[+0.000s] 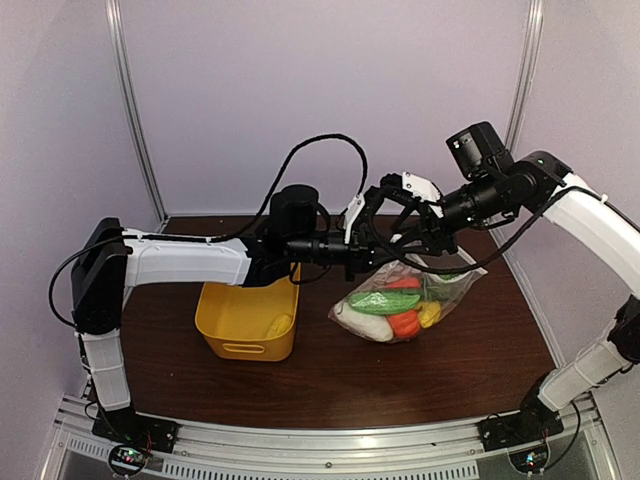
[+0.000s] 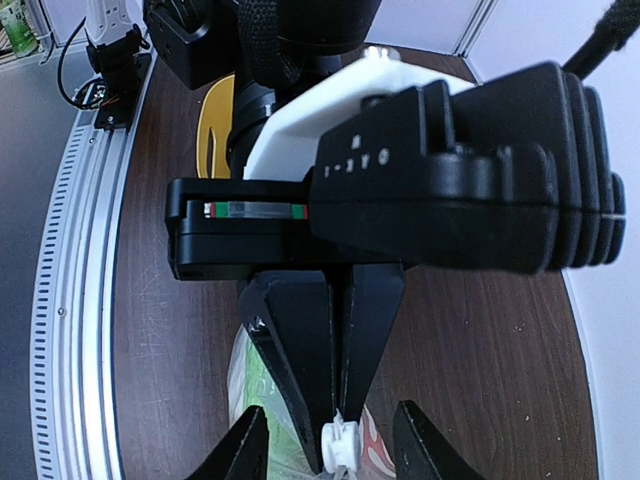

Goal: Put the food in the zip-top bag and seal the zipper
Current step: Hold the zipper from the zipper food storage bag, then hold the zipper food storage bag at the center of the board, then zip the zipper on the zipper food storage bag.

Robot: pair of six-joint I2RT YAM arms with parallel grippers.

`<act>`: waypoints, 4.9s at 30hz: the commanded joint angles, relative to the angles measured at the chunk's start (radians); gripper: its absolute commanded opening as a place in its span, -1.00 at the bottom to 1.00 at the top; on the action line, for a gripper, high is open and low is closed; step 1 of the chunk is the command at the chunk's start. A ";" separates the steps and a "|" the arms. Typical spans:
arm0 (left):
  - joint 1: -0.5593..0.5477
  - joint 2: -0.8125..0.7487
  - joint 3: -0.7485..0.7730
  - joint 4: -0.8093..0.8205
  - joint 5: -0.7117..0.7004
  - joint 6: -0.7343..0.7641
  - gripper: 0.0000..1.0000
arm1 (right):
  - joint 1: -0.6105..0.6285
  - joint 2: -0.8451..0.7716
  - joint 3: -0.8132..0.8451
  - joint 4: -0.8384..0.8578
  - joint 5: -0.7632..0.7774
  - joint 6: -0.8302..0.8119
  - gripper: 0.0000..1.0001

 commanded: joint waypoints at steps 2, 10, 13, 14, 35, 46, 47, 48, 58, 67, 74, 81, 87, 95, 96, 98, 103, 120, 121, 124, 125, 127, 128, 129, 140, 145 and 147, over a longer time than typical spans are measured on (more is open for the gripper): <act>-0.006 -0.017 -0.016 0.083 0.025 0.003 -1.00 | 0.006 0.004 0.000 0.036 0.002 0.043 -0.22; -0.007 -0.023 -0.021 0.078 0.029 0.013 -1.00 | 0.005 -0.009 0.003 0.003 0.047 0.021 -0.47; -0.007 -0.024 -0.022 0.078 0.031 0.015 -1.00 | 0.004 -0.023 -0.002 -0.011 0.057 0.013 -0.51; -0.006 -0.025 -0.024 0.078 0.028 0.015 -1.00 | 0.003 -0.028 -0.006 -0.011 0.060 0.013 -0.51; -0.005 -0.039 -0.035 0.072 0.019 0.027 -1.00 | 0.003 -0.009 -0.029 -0.014 0.077 0.001 -0.55; -0.003 -0.038 -0.026 0.068 0.021 0.032 -1.00 | 0.003 0.007 -0.004 -0.016 0.051 0.017 -0.68; -0.004 -0.037 -0.027 0.070 0.021 0.032 -1.00 | 0.003 0.004 -0.006 -0.015 0.053 0.017 -0.67; -0.003 -0.036 -0.030 0.071 0.021 0.033 -1.00 | 0.003 0.001 -0.007 -0.014 0.053 0.019 -0.67; -0.004 -0.031 -0.031 0.076 0.028 0.029 -1.00 | 0.002 0.000 0.002 -0.019 0.018 0.033 -0.60; -0.002 -0.030 -0.035 0.078 0.028 0.026 -1.00 | 0.000 0.006 0.020 -0.035 -0.007 0.037 -0.57; -0.001 -0.033 -0.032 0.083 0.028 0.025 -1.00 | -0.003 0.006 0.003 -0.036 0.011 0.034 -0.67; 0.007 -0.048 -0.055 0.109 0.010 0.022 -1.00 | -0.013 0.002 -0.015 -0.031 0.057 0.031 -0.78; 0.011 -0.060 -0.068 0.121 0.000 0.019 -1.00 | -0.023 0.020 -0.022 -0.048 0.071 0.023 -0.97; 0.016 -0.060 -0.071 0.111 -0.001 0.012 -0.82 | -0.027 0.025 -0.009 -0.059 0.065 0.019 -1.00; 0.016 -0.057 -0.067 0.103 -0.003 0.013 -0.70 | -0.027 0.028 -0.003 -0.062 0.058 0.019 -1.00; 0.017 -0.046 -0.041 0.071 -0.002 0.022 -0.61 | -0.027 0.035 0.008 -0.070 0.042 0.020 -1.00; 0.016 -0.028 -0.014 0.028 0.019 0.028 -0.54 | -0.028 0.047 0.024 -0.081 0.024 0.022 -1.00; 0.037 -0.040 -0.031 0.022 0.026 0.028 -1.00 | -0.027 0.050 0.031 -0.107 0.072 -0.003 -1.00; 0.040 -0.049 -0.039 0.028 0.015 0.028 -1.00 | -0.027 0.053 0.029 -0.115 0.082 -0.008 -1.00; 0.056 -0.085 -0.084 0.085 -0.013 0.011 -1.00 | -0.027 0.063 0.022 -0.134 0.109 -0.014 -1.00; 0.063 -0.096 -0.101 0.114 -0.017 0.000 -1.00 | -0.027 0.066 0.018 -0.135 0.118 -0.013 -1.00; 0.077 -0.113 -0.128 0.159 -0.024 -0.030 -1.00 | -0.029 0.068 0.012 -0.135 0.137 -0.010 -1.00; 0.082 -0.117 -0.136 0.170 -0.025 -0.038 -1.00 | -0.029 0.068 0.010 -0.135 0.144 -0.010 -1.00; 0.087 -0.119 -0.141 0.178 -0.024 -0.046 -1.00 | -0.030 0.068 0.008 -0.135 0.152 -0.009 -1.00; 0.103 -0.135 -0.181 0.214 -0.027 -0.051 -1.00 | -0.054 0.074 0.006 -0.163 0.206 -0.028 -1.00; 0.117 -0.143 -0.200 0.235 -0.040 -0.063 -1.00 | -0.099 0.062 -0.001 -0.200 0.212 -0.055 -1.00; 0.122 -0.142 -0.201 0.230 -0.042 -0.059 -1.00 | -0.114 0.055 -0.004 -0.212 0.210 -0.064 -1.00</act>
